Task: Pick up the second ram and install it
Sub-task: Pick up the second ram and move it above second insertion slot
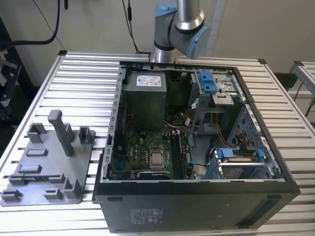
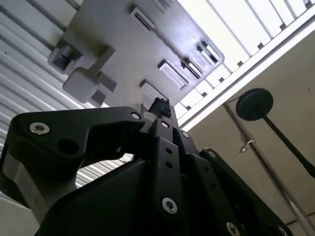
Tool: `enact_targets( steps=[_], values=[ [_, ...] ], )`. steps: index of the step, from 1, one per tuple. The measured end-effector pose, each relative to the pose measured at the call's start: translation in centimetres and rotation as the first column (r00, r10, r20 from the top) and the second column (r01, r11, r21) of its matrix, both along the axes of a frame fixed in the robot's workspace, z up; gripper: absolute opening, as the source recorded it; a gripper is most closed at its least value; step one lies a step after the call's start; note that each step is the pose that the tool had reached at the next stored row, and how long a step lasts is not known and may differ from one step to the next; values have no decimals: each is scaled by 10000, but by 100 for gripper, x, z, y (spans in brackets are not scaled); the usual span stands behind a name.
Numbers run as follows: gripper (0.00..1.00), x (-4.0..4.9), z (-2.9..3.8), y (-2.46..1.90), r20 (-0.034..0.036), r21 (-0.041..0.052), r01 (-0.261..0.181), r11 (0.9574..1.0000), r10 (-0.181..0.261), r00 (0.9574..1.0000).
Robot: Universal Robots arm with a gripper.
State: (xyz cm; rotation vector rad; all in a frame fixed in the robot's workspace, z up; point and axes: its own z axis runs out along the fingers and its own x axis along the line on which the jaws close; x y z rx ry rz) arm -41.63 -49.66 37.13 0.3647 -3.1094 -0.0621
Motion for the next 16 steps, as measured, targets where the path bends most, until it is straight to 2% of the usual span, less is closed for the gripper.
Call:
enact_targets(
  steps=[4,8,10,13,16],
  values=[
    [11,-1,0,0,0,-1,-733,9973,733,9973],
    [11,-1,-1,1,1,0,-1454,9894,1454,9894],
    [11,-1,-1,0,0,-1,-1815,9834,1815,9834],
    [11,-1,-1,1,0,-1,-2342,9722,2342,9722],
    [11,0,-2,0,1,0,-2874,9578,2874,9578]
  ],
)
